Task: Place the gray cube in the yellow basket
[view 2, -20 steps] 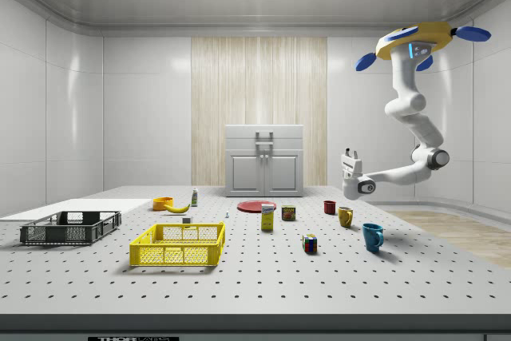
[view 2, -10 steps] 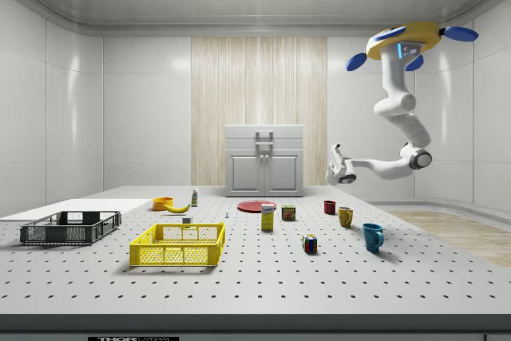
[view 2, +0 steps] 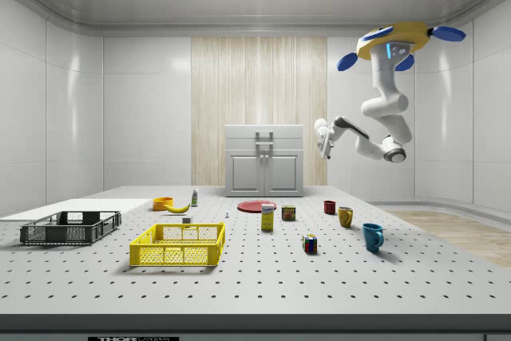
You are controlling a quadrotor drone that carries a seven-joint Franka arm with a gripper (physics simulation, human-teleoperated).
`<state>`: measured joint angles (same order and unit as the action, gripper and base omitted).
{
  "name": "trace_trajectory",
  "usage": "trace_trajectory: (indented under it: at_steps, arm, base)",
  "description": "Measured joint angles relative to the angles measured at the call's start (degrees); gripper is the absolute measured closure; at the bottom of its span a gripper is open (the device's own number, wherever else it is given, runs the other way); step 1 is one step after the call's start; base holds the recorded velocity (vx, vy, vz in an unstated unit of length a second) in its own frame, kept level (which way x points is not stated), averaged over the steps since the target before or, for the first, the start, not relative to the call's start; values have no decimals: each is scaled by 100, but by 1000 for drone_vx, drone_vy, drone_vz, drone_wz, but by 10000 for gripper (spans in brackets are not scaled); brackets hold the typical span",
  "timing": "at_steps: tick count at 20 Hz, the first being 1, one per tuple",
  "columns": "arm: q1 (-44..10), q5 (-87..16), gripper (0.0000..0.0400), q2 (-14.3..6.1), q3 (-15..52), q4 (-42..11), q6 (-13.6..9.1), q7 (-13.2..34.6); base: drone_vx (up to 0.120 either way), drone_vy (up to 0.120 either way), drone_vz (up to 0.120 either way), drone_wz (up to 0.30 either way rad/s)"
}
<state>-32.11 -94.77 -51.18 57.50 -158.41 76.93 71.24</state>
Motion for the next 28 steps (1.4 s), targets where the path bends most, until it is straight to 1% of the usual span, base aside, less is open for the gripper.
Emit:
trace_trajectory:
  at_steps: [3, 6, 8, 11, 14, 18, 28]
  arm:
    - [-879, -958, 0, -217, 532, -425, -404, 631]
    - [-1553, -1477, 0, -413, 879, -618, -717, 1079]
    - [-1879, -1668, 0, -529, 1038, -681, -855, 1292]
    - [-2222, -1820, 0, -679, 1203, -728, -974, 1518]
    - [-2443, -1877, 0, -807, 1314, -746, -1015, 1669]
    - [-2626, -1880, 0, -958, 1414, -752, -995, 1800]
    - [-2847, -1759, 0, -1285, 1568, -737, -791, 1980]
  base:
    - [120, 0, 0, 0]
    - [120, 0, 0, 0]
    - [120, 0, 0, 0]
    - [120, 0, 0, 0]
    - [120, 0, 0, 0]
    - [120, 0, 0, 0]
    - [120, 0, 0, 0]
